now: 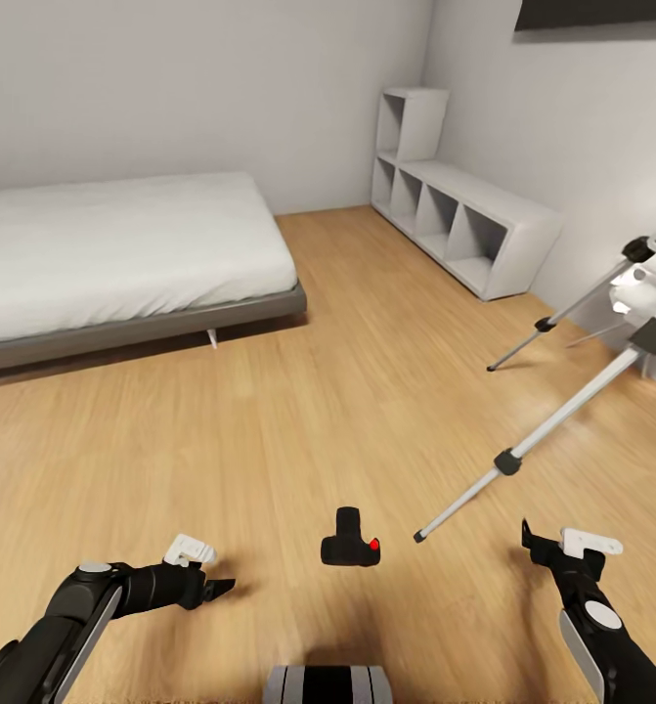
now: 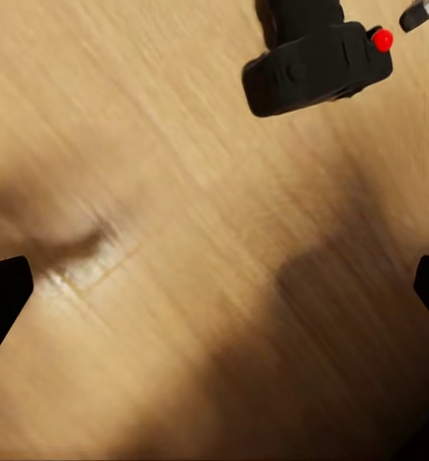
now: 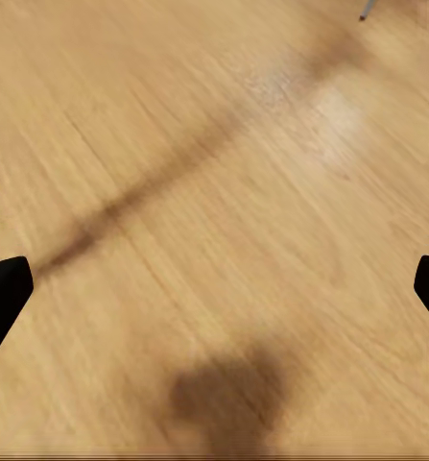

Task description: Attach the digital camera to the camera tripod in the bedroom.

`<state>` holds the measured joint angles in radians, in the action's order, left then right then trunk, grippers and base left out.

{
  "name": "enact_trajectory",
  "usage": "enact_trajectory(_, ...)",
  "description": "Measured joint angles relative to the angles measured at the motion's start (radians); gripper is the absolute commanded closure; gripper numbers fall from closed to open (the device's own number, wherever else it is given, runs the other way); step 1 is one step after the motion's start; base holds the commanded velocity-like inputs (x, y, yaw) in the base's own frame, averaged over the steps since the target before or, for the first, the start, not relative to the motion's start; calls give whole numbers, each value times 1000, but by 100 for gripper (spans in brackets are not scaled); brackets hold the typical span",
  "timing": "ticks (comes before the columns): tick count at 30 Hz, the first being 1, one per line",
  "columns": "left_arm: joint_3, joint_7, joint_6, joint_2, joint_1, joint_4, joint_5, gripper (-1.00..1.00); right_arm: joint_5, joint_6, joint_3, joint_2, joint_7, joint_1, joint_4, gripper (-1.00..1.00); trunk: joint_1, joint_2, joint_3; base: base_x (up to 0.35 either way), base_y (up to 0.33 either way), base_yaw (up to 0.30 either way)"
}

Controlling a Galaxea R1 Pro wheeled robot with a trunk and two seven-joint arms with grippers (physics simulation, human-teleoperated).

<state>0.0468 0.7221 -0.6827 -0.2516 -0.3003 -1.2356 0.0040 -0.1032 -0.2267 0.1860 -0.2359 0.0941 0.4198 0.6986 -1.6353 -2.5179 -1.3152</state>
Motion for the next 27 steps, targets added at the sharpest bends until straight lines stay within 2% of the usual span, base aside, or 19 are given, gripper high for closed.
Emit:
enact_trajectory(16,-3,0,3,-2,-1,-12,0,-100,0,-3,0,-6,-1,0,0,-100,-7,-4,-62,0,0,0)
enact_trajectory(20,-3,0,3,-2,-1,-23,0,-100,0,-5,0,-18,-1,1,0,-100,-9,-5,-77,0,0,0)
enact_trajectory(27,-4,1,4,-2,-1,-33,0,-100,-1,-30,2,-63,-1,4,0,-100,-12,-6,-104,0,0,0)
